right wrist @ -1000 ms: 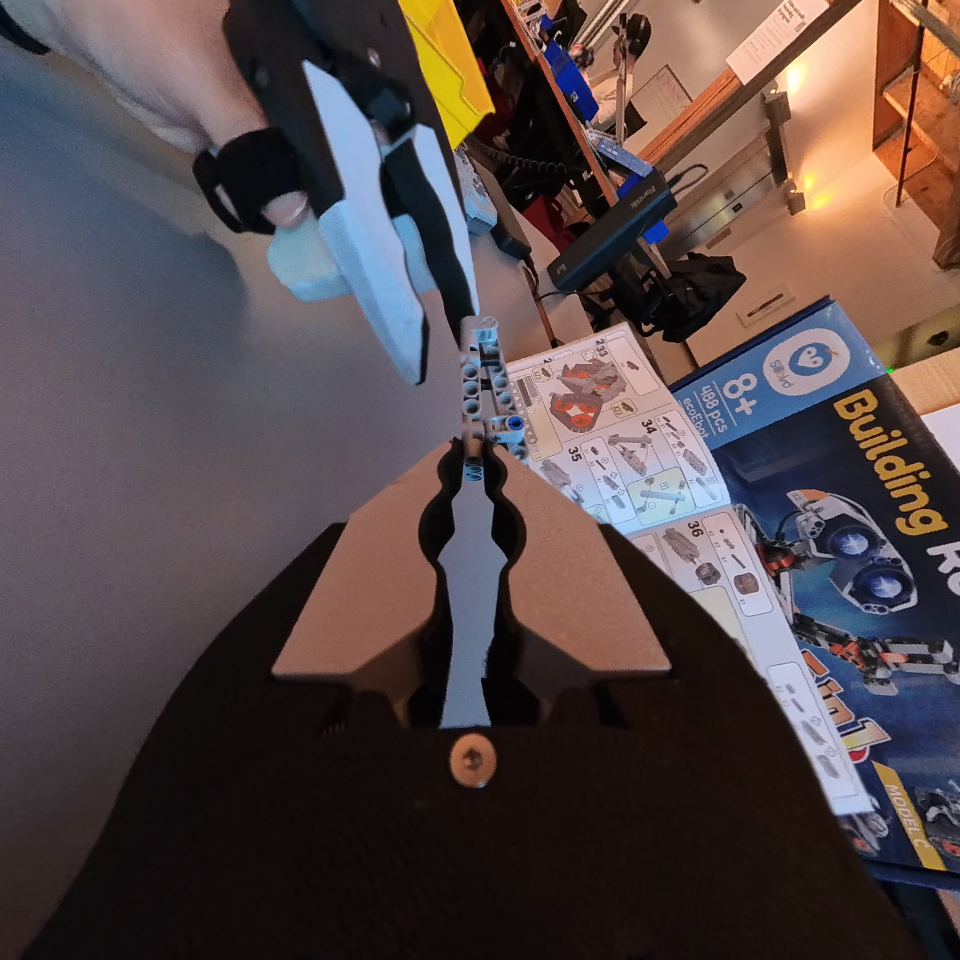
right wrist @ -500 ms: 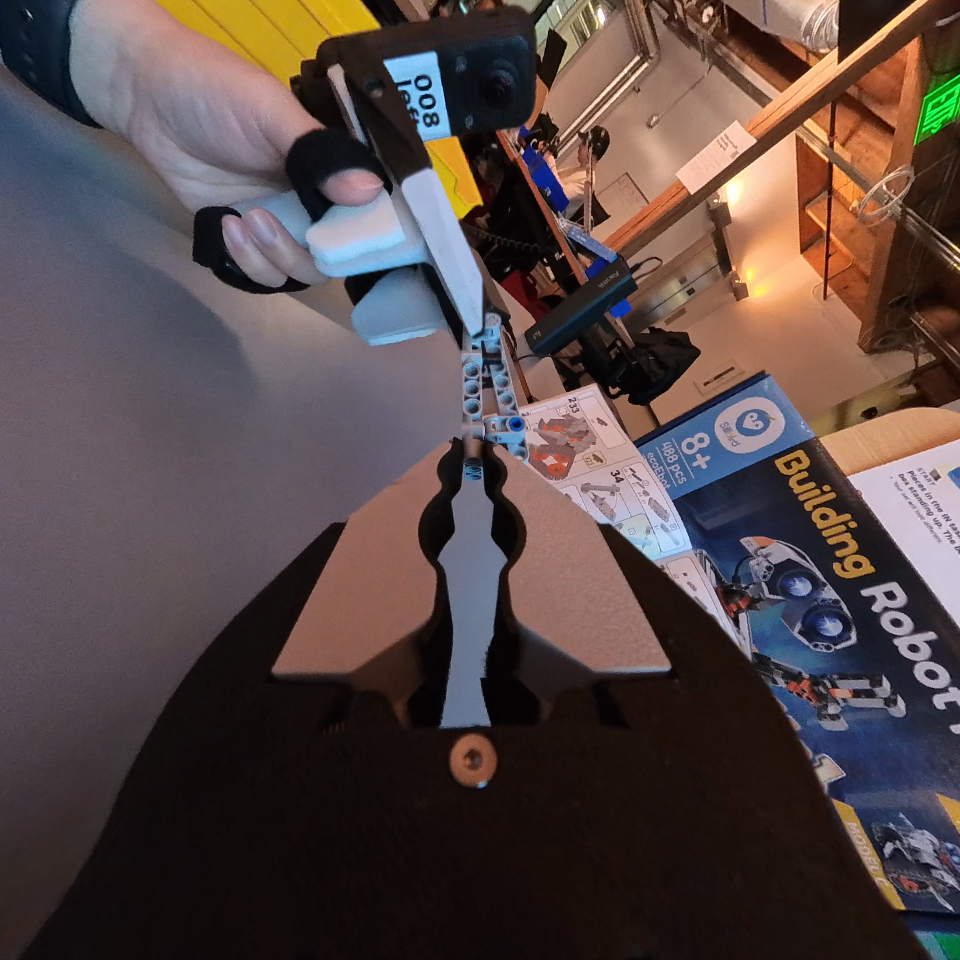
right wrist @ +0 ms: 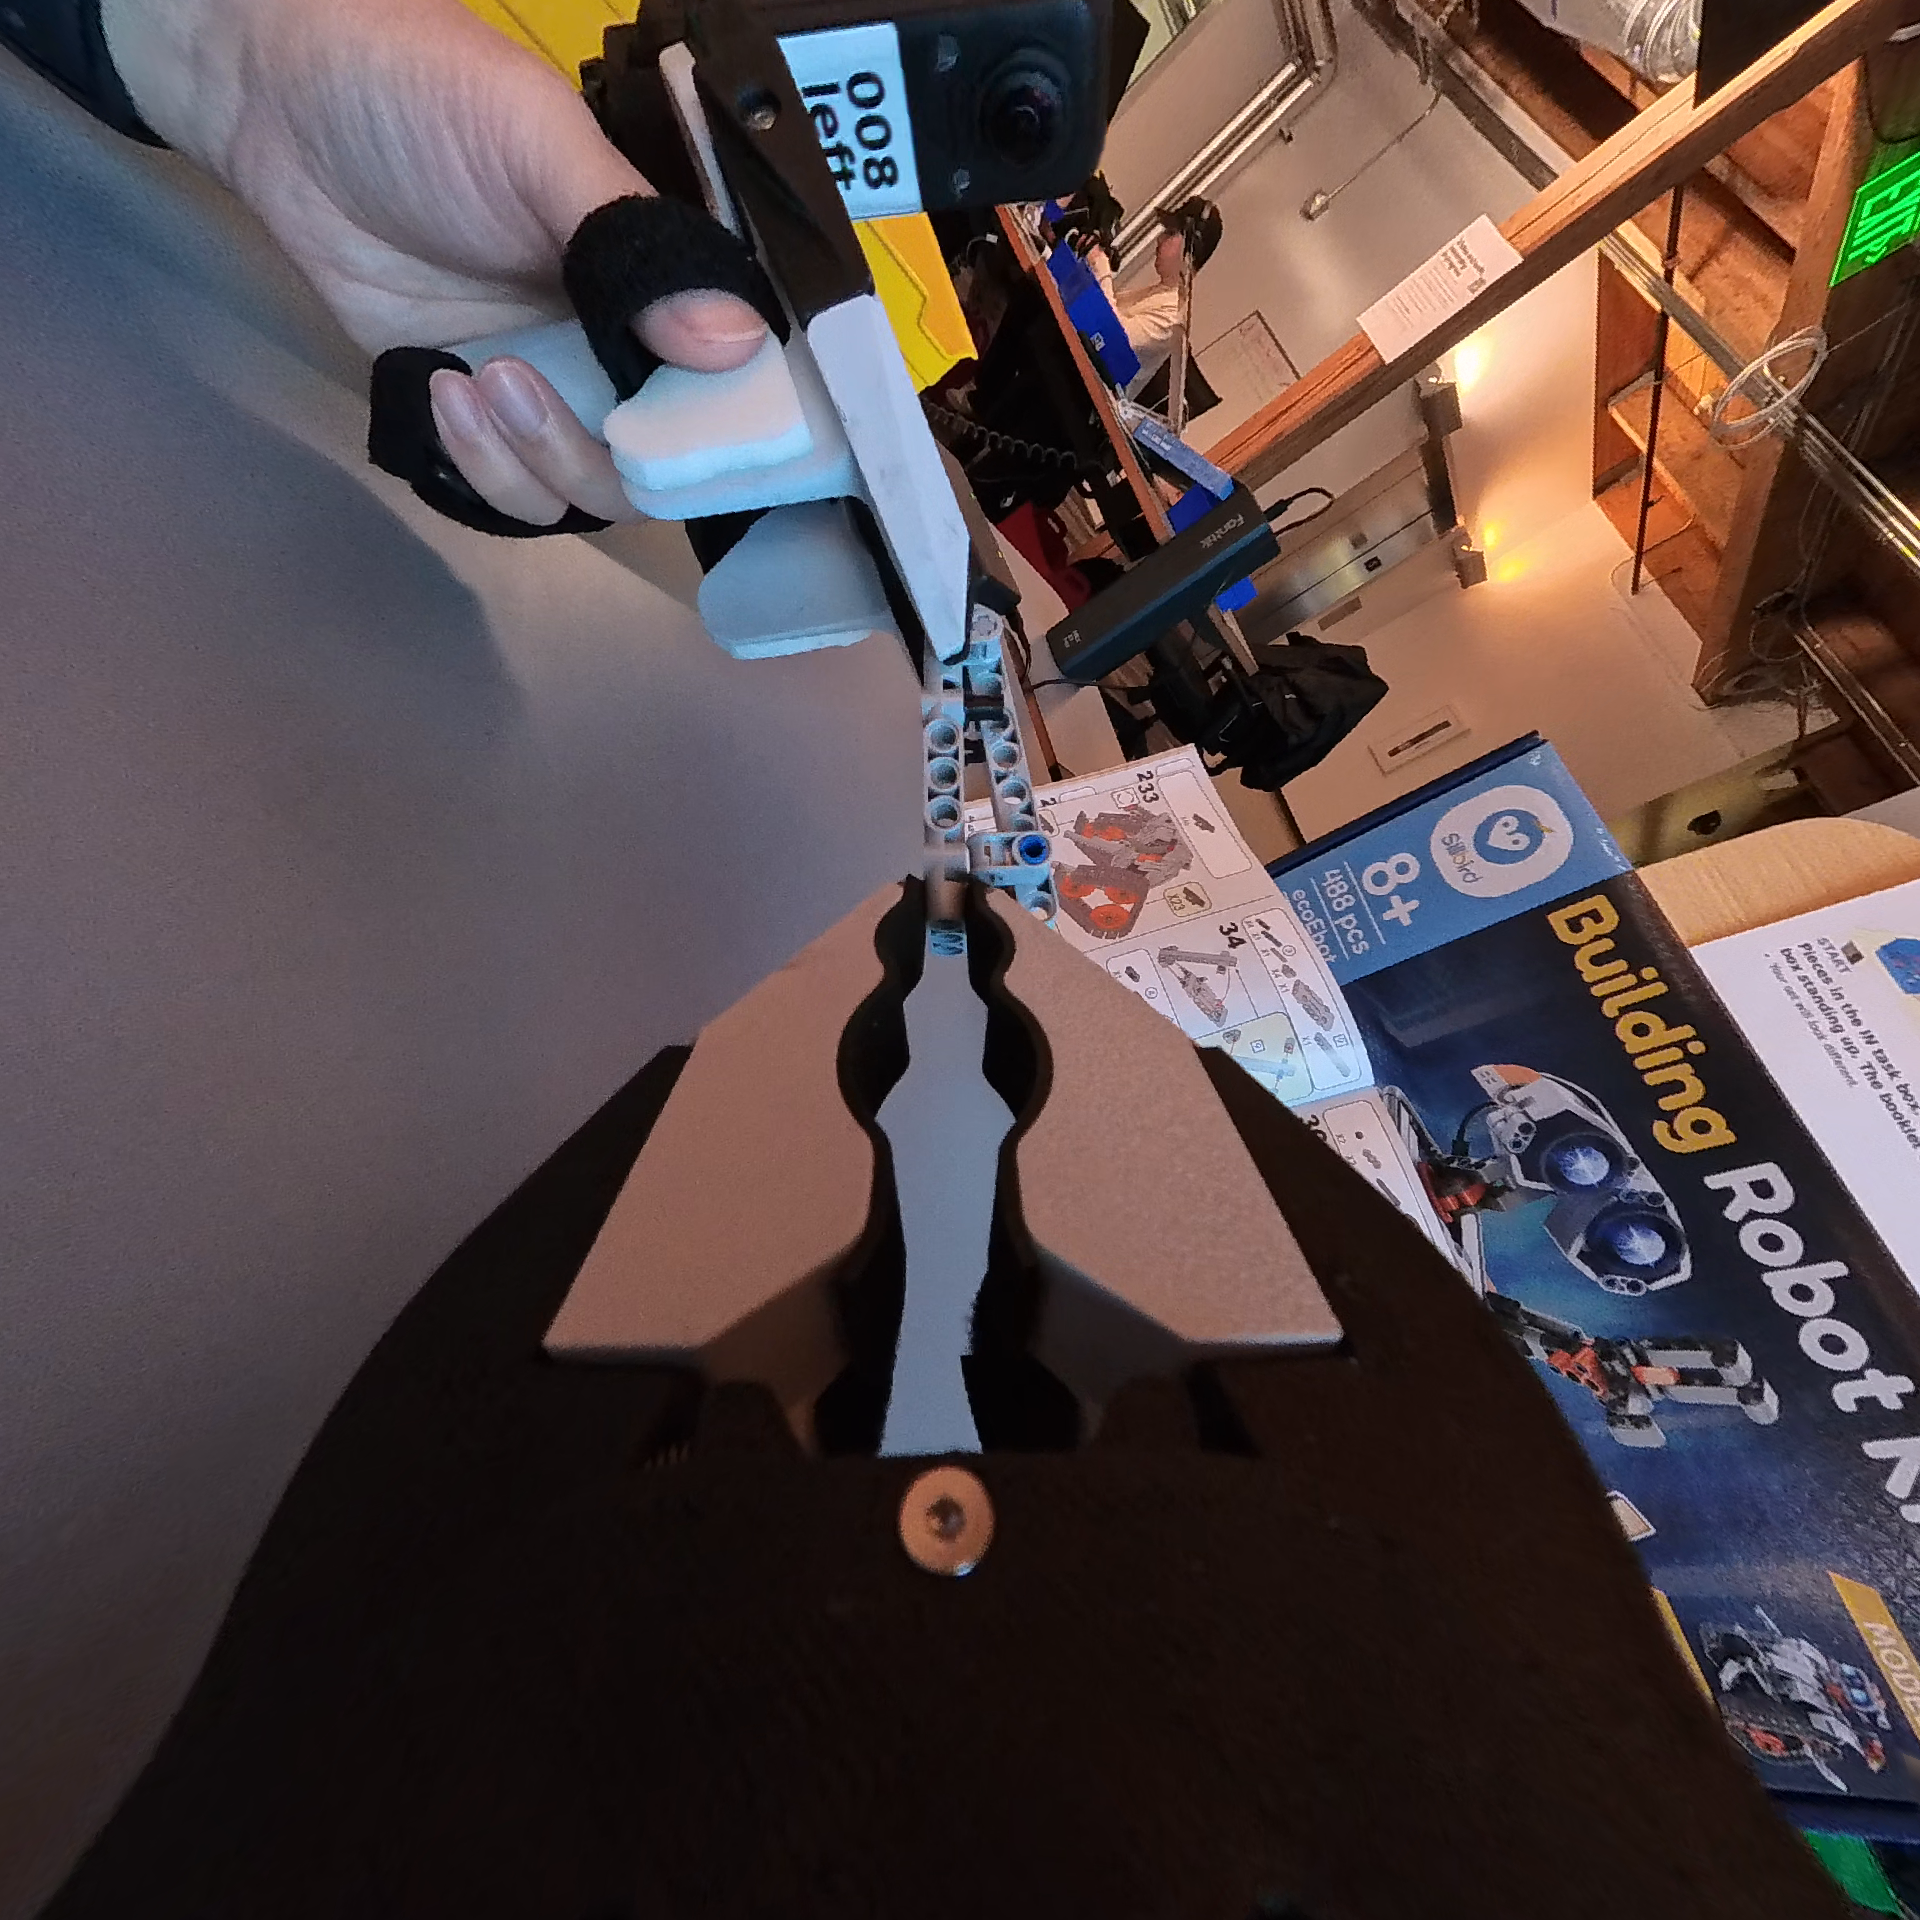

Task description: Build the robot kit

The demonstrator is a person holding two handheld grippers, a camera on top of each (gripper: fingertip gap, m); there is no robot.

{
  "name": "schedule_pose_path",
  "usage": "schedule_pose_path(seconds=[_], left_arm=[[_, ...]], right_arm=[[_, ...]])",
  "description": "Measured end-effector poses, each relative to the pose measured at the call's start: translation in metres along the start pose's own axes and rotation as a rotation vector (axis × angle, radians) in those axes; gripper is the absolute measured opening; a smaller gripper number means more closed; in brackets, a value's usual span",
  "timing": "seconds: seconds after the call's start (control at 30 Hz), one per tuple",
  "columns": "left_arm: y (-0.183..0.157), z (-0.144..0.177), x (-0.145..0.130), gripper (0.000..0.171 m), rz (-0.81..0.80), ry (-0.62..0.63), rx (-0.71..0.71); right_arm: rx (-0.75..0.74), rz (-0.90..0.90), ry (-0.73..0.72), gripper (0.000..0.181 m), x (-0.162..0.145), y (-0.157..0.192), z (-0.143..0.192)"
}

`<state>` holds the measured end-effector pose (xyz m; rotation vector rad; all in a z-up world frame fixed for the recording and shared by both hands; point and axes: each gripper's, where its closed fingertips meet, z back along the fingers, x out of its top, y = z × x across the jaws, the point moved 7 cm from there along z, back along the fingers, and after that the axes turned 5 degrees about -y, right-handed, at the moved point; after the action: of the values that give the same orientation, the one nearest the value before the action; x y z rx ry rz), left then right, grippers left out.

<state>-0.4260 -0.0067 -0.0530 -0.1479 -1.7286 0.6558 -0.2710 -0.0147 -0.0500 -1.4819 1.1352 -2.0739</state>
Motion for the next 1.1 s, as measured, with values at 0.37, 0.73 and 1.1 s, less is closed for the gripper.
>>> schedule_pose_path(seconds=[0.37, 0.73, 1.1], left_arm=[[-0.001, -0.001, -0.001, 0.022, -0.01, 0.005, -0.002], [-0.002, -0.005, -0.007, 0.023, -0.043, 0.06, 0.006], [-0.004, -0.007, -0.011, 0.024, -0.062, 0.093, 0.002]], right_arm=[[-0.002, 0.008, 0.005, 0.007, 0.0, 0.0, 0.0], [0.008, 0.025, 0.01, 0.007, 0.001, 0.003, 0.0], [0.013, 0.031, 0.006, 0.007, 0.002, 0.004, 0.0]])
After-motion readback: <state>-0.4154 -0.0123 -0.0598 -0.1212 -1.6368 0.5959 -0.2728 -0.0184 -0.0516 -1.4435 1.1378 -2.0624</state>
